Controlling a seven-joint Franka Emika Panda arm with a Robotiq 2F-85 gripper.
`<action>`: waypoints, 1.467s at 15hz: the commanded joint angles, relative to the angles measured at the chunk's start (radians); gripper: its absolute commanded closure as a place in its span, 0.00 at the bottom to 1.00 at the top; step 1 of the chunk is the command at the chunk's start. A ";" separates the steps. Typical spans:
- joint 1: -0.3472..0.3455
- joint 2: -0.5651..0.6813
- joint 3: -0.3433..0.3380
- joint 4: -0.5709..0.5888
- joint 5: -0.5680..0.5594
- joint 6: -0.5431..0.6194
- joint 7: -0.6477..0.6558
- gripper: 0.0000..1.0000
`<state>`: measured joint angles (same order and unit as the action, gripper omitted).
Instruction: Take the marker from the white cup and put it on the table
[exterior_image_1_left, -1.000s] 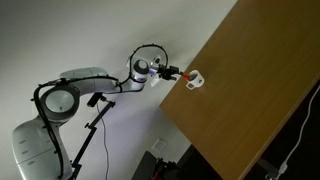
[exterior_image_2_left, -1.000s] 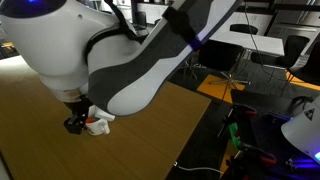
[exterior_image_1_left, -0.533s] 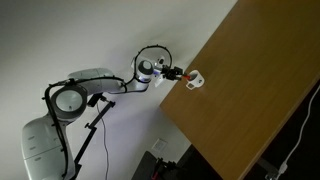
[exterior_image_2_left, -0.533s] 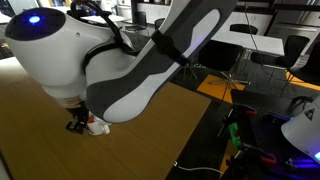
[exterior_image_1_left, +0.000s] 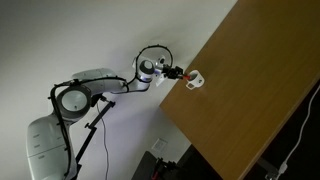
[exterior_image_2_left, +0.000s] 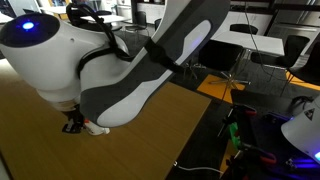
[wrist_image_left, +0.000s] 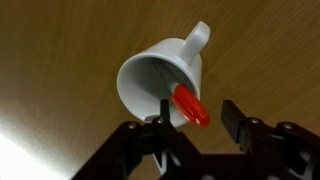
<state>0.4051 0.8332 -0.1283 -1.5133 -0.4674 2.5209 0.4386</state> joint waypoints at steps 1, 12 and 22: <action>0.020 0.024 -0.020 0.047 0.010 -0.026 -0.006 0.50; 0.019 0.044 -0.021 0.075 0.015 -0.034 -0.012 0.83; 0.019 0.017 -0.040 0.050 0.018 -0.043 0.017 0.94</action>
<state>0.4071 0.8623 -0.1443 -1.4510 -0.4647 2.5098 0.4377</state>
